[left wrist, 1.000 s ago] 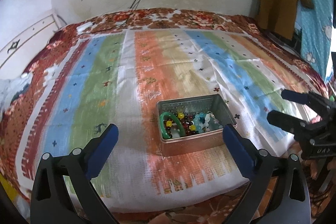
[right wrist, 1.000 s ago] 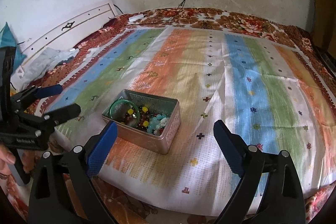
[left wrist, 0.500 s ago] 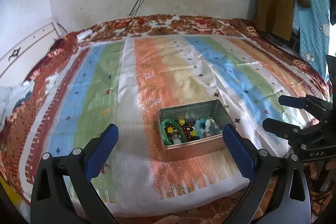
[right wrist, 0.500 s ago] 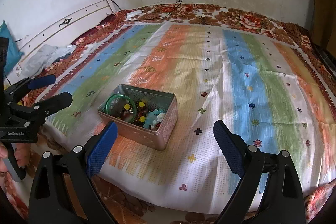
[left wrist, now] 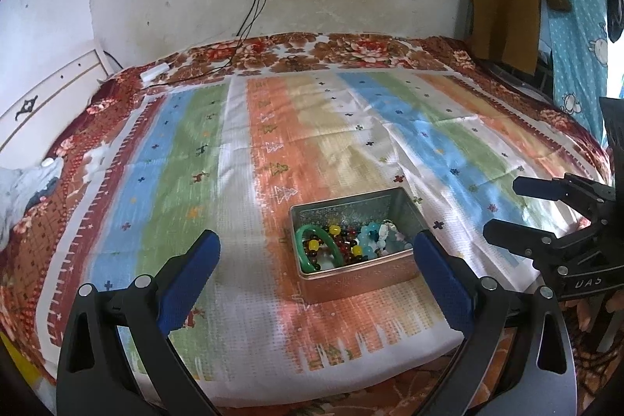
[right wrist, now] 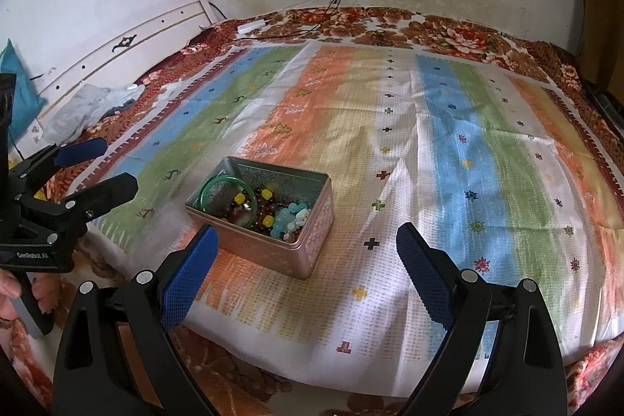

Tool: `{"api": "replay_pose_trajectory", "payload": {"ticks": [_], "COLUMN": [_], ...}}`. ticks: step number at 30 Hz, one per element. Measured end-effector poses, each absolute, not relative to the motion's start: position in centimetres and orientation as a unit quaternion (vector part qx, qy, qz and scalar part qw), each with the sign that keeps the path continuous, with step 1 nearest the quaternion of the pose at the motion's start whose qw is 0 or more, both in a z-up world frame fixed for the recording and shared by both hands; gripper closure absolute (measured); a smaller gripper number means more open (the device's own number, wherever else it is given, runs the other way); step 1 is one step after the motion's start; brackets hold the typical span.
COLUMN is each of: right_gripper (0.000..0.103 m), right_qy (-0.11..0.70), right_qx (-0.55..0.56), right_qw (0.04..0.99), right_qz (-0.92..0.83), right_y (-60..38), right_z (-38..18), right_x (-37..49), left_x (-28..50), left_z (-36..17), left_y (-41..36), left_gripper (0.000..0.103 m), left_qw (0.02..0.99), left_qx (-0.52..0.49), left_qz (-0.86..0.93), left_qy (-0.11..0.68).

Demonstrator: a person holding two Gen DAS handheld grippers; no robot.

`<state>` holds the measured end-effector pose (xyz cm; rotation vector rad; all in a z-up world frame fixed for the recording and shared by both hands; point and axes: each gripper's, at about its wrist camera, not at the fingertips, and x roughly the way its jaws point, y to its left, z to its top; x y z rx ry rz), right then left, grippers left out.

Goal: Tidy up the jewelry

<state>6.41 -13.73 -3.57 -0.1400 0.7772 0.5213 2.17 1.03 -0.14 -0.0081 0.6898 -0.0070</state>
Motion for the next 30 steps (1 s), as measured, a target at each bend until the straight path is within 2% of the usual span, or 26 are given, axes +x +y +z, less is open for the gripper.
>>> {"api": "replay_pose_trajectory", "payload": {"ticks": [30], "right_gripper": [0.010], "right_qy": [0.369], "right_qx": [-0.076], "right_qw": [0.890], "right_qz": [0.256], "right_y": [-13.21], "right_z": [-3.52], "right_x": [5.86], "left_x": [2.14], "left_z": [-0.35], "left_y": [0.42], "left_gripper": [0.006], "left_qw": [0.938], "left_qx": [0.000], "left_qz": [-0.014], "left_qy": [0.345]}}
